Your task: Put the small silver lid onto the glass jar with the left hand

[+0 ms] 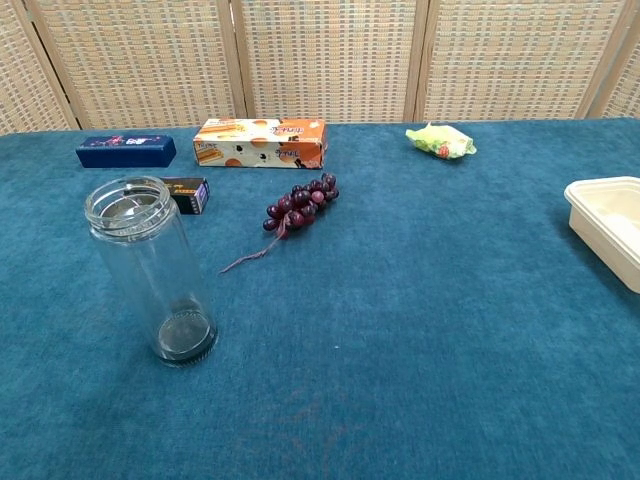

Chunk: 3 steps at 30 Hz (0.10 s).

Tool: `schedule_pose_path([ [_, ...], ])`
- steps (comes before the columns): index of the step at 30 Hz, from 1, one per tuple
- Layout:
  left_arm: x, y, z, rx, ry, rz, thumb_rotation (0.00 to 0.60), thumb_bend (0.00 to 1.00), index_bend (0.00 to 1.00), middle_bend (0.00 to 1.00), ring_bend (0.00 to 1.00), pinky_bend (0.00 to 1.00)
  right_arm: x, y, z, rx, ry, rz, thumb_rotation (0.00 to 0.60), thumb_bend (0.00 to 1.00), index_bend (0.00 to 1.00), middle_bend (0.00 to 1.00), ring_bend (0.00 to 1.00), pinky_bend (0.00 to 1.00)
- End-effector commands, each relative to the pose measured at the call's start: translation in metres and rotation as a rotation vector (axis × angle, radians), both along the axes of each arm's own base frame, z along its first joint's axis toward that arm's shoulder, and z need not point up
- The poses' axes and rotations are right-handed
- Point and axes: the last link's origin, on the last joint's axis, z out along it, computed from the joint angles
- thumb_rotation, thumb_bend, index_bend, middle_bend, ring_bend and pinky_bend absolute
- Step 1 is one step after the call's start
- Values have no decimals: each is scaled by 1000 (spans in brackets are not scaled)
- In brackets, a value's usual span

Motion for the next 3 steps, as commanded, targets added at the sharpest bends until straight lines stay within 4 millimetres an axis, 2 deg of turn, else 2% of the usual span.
schedule_pose_path([
  [1, -49, -37, 8, 103, 13, 171, 600, 141, 0, 0, 0, 0, 1, 1, 0, 0, 2, 3, 600, 0, 0, 0, 0, 0],
  [3, -56, -40, 9, 104, 11, 190, 600, 141, 0, 0, 0, 0, 1, 1, -1, 2, 4, 5, 600, 0, 0, 0, 0, 0],
])
